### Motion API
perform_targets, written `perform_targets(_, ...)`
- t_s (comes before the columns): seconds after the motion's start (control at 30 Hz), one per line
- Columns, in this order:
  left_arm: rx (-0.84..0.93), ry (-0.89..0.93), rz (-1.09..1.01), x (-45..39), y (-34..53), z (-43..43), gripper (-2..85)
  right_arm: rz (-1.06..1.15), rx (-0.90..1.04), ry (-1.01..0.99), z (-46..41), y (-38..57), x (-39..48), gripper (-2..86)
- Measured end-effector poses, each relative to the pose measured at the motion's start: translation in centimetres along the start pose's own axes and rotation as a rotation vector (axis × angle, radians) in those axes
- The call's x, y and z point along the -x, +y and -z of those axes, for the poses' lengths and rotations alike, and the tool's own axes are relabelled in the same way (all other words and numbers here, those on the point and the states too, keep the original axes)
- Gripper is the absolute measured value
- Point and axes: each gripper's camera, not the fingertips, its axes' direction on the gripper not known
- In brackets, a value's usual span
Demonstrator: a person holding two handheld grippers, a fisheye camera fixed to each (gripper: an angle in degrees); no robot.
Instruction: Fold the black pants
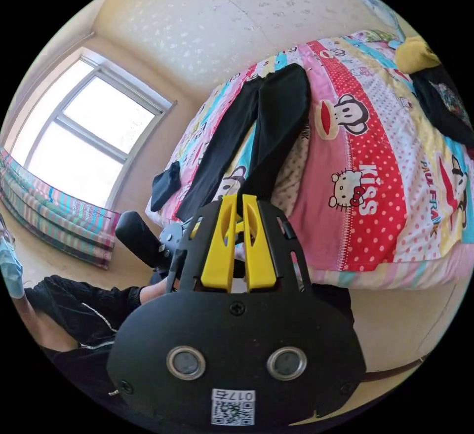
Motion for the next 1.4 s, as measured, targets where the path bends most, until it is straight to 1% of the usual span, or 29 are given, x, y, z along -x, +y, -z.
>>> perform_targets(0.13, -0.025, 0.044, 0.073, 0.6, -0.3, 0.6, 8.0, -0.019, -0.011, -0.028, 0.5, -0.3, 0.7, 2.9)
perform_targets(0.2, -0.056, 0.09, 0.084, 0.3, -0.5, 1.4, 12.2, -0.044, -0.038, -0.073, 0.7, -0.3, 0.5, 2.9)
perform_targets(0.27, -0.071, 0.066, 0.077, -0.1, -0.8, 1.9, 15.0, -0.059, -0.051, -0.127, 0.7, -0.4, 0.7, 2.9)
perform_targets(0.33, -0.056, 0.02, 0.057, -0.4, -1.5, 2.2, 14.7, -0.059, -0.061, -0.14, 0.8, -0.5, 1.1, 2.9)
perform_targets(0.4, -0.032, -0.047, 0.045, -0.3, -2.4, 2.2, 11.2, -0.065, -0.075, -0.135, 1.2, -0.5, 1.4, 2.9)
perform_targets(0.47, -0.01, -0.064, 0.074, 0.4, -2.9, 2.1, 8.3, -0.078, -0.084, -0.121, 1.7, -0.5, 1.4, 2.8)
perform_targets(0.57, 0.01, 0.002, 0.137, 1.5, -3.6, 2.0, 6.6, -0.097, -0.084, -0.135, 2.0, -0.2, 1.0, 2.7)
perform_targets(0.67, 0.042, 0.026, 0.196, 2.3, -3.6, 2.4, 4.7, -0.086, -0.088, -0.14, 3.0, 0.2, 0.4, 2.5)
perform_targets(0.7, 0.027, 0.03, 0.21, 2.7, -3.4, 2.8, 3.7, -0.08, -0.091, -0.153, 3.2, 0.3, 0.2, 2.3)
perform_targets(0.83, -0.012, 0.057, 0.273, 4.6, -3.0, 4.1, 1.8, -0.101, -0.103, -0.31, 4.8, 0.6, -2.7, 1.4)
perform_targets(1.0, -0.054, 0.172, 0.366, 8.7, -2.9, 5.7, 0.9, -0.148, -0.135, -0.325, 6.3, -0.7, -6.0, 2.4)
perform_targets(1.1, -0.092, 0.205, 0.387, 10.5, -2.4, 7.1, 0.7, -0.154, -0.163, -0.296, 7.6, -4.1, -7.7, 4.4)
perform_targets(1.2, -0.141, 0.226, 0.412, 12.4, -1.5, 8.7, 0.6, -0.129, -0.172, -0.2, 8.0, -9.8, -9.2, 8.1)
perform_targets(1.33, -0.196, 0.274, 0.456, 15.6, -0.1, 10.1, 0.8, -0.115, -0.116, -0.085, 5.0, -19.1, -12.2, 16.6)
perform_targets(1.4, -0.209, 0.309, 0.47, 17.4, 0.7, 10.6, 0.8, -0.095, -0.069, -0.077, 2.6, -22.5, -13.9, 17.3)
